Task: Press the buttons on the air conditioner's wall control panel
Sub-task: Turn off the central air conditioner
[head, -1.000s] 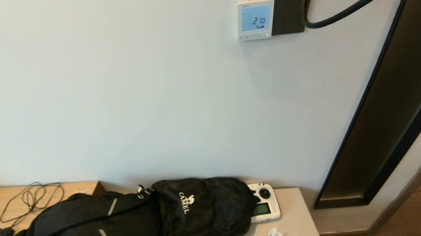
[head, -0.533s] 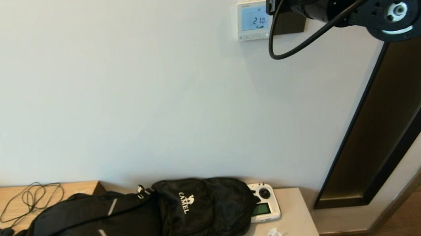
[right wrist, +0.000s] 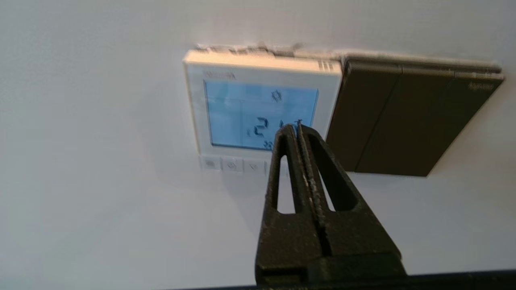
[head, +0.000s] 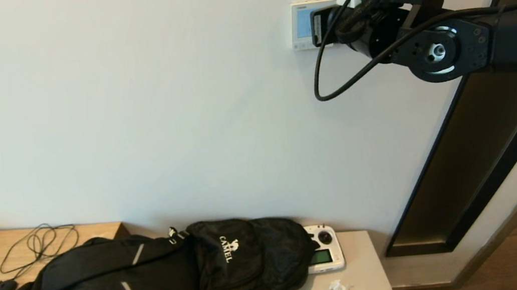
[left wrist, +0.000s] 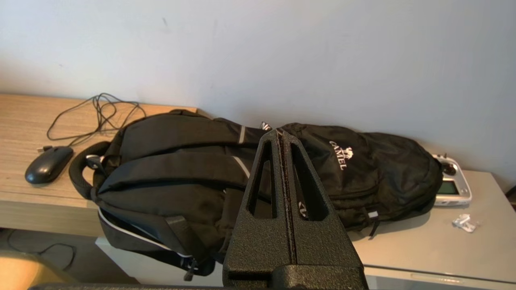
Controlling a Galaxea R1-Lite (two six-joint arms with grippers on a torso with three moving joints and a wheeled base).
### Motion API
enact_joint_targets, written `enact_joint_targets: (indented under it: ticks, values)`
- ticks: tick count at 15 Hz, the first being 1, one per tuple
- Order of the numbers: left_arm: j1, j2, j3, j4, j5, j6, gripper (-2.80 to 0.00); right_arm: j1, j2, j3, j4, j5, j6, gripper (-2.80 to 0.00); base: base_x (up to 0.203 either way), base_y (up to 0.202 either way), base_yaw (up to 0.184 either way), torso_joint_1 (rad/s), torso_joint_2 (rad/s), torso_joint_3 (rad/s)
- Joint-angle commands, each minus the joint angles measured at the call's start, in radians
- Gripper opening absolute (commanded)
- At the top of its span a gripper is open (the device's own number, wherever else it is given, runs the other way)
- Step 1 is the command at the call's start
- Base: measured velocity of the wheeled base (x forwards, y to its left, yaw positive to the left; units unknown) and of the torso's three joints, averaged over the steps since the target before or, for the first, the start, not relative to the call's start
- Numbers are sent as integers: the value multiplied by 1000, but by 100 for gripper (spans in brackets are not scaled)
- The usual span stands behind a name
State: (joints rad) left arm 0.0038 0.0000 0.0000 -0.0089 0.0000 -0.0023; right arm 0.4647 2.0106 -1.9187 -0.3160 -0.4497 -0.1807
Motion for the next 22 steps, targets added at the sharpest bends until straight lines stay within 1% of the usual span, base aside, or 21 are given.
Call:
enact_joint_targets:
  ticks: [1, 5, 11, 14, 22]
  values:
    - [1, 0, 0, 0, 0, -1, -280, -2, 4, 18, -2, -1, 0, -280, 0, 0, 0, 0, 0, 0]
    - [1, -1, 0, 0, 0, -1, -280, -11, 1, 89, -22, 6, 3, -280, 0, 0, 0, 0, 0, 0]
    - [1, -2, 0, 0, 0, -1, -280, -34, 26, 93, -36, 6, 3, -280, 0, 0, 0, 0, 0, 0]
    - [1, 0, 0, 0, 0, -1, -280, -65, 37, 103, -65, 8, 2, -280, 0, 0, 0, 0, 0, 0]
    - [-1, 0, 0, 0, 0, -1, -280, -64, 60, 111, -92, 16, 1, -280, 0, 0, 0, 0, 0, 0]
